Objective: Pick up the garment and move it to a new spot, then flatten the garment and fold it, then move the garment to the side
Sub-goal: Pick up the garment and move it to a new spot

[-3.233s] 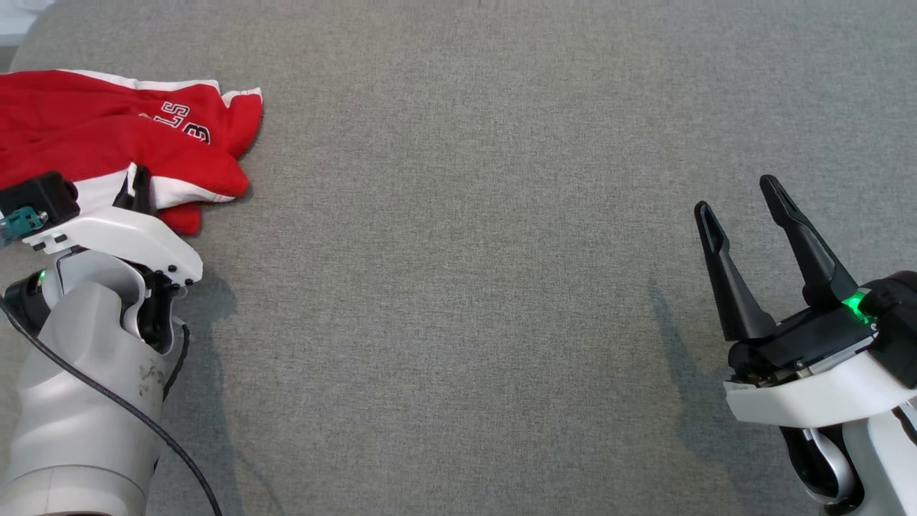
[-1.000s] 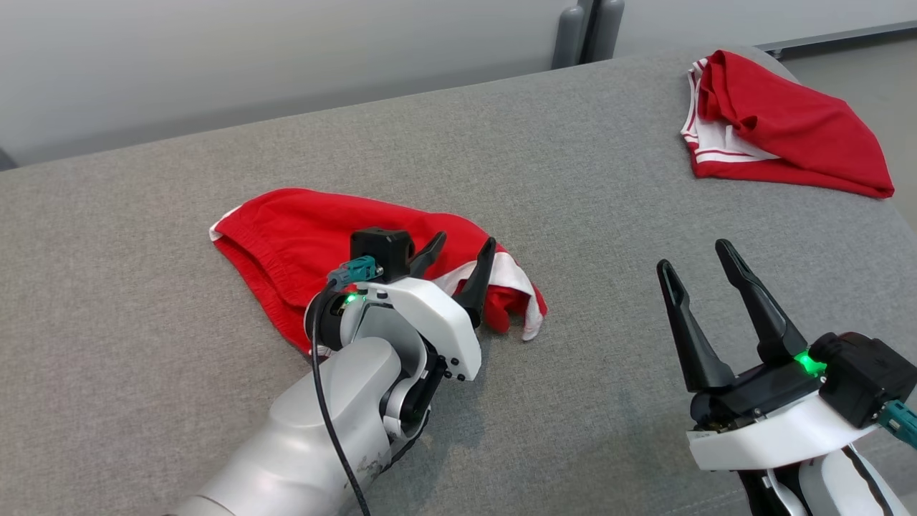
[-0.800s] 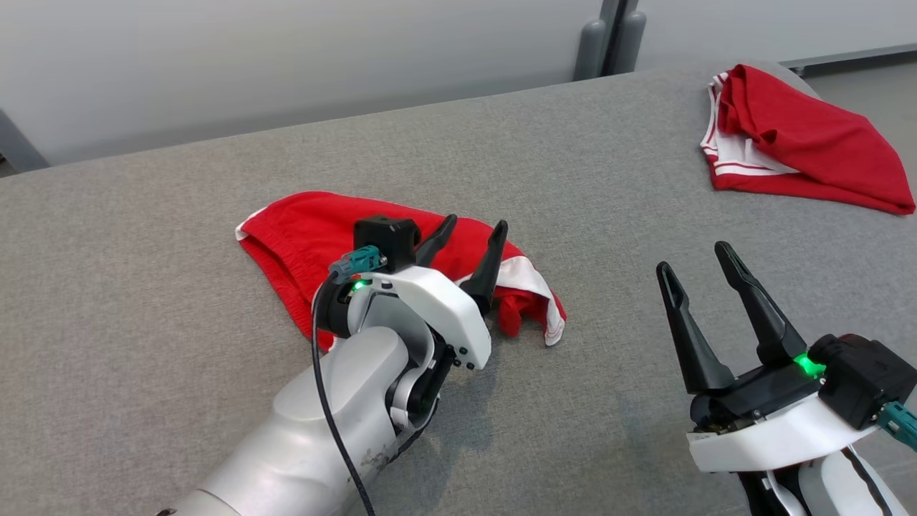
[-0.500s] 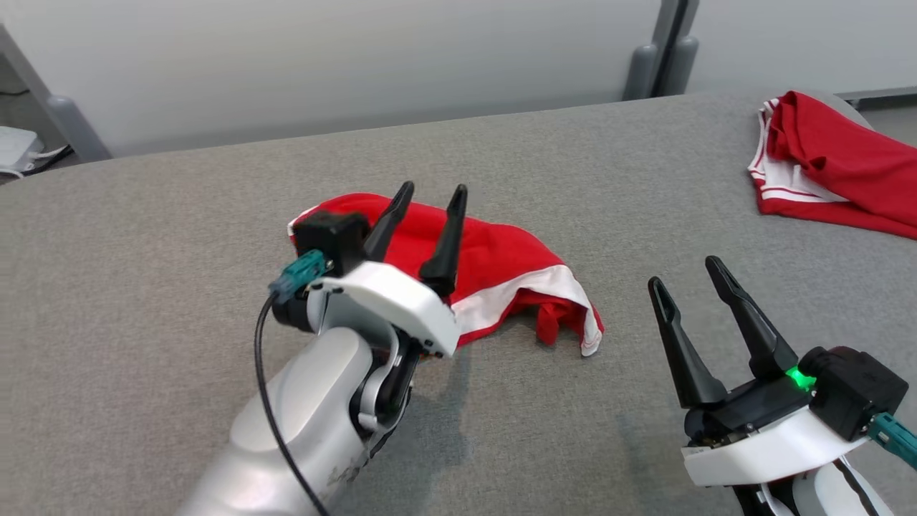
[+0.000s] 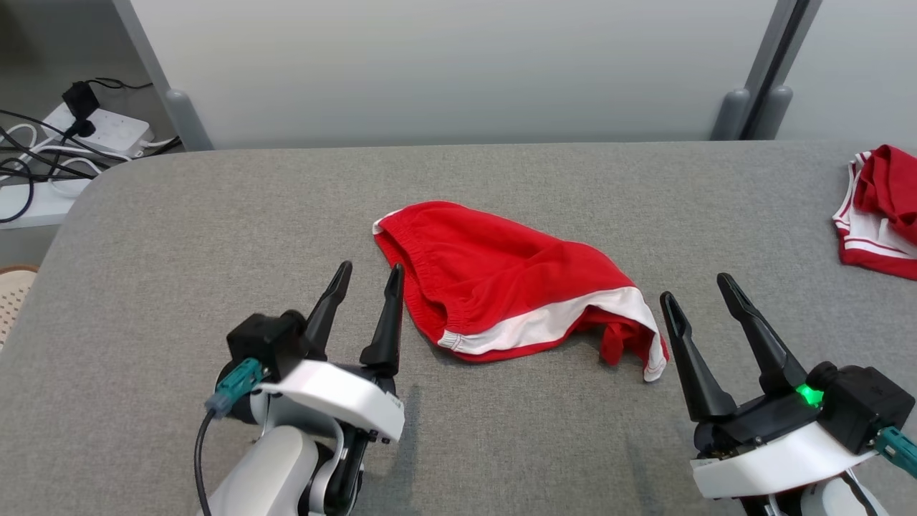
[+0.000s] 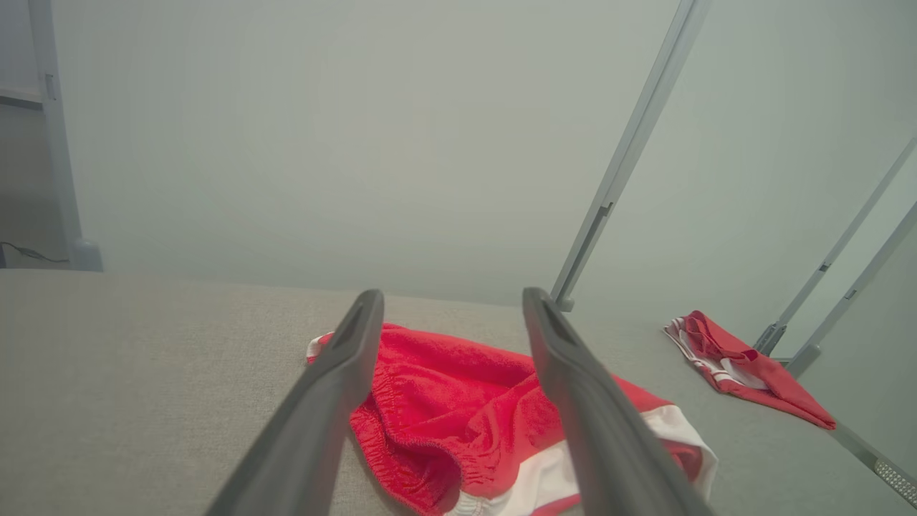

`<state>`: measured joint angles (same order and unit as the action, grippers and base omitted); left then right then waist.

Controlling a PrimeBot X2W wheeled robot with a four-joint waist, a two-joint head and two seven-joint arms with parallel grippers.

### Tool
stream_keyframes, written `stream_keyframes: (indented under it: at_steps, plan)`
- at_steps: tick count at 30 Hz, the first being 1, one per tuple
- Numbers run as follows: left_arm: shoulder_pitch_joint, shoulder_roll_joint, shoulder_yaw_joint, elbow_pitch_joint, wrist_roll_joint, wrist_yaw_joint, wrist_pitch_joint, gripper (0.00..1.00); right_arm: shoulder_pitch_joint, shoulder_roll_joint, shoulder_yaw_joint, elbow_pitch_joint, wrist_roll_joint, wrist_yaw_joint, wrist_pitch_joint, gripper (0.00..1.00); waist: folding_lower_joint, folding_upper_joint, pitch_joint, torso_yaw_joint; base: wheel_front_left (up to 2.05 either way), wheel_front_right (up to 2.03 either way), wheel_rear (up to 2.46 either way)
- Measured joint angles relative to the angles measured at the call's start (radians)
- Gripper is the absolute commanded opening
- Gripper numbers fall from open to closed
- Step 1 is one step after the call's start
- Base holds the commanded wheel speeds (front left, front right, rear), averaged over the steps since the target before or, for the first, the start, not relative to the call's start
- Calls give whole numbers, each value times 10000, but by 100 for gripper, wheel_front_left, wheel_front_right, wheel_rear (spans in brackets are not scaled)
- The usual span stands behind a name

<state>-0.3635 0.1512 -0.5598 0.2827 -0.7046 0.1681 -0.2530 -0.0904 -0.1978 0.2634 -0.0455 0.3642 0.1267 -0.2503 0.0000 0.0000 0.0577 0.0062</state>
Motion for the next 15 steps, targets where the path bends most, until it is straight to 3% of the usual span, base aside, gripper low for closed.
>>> stream_keyframes:
  at_steps: [6,15]
  plan:
    - [1238,276,525,-775,280,2,0,100,308,58,-98,196,-8,0,0,100,0,0,-305,301,0,0,0]
    - [3012,238,1388,-1680,635,92,0,100,1019,307,-654,238,-6,0,0,100,0,0,-683,587,0,0,0]
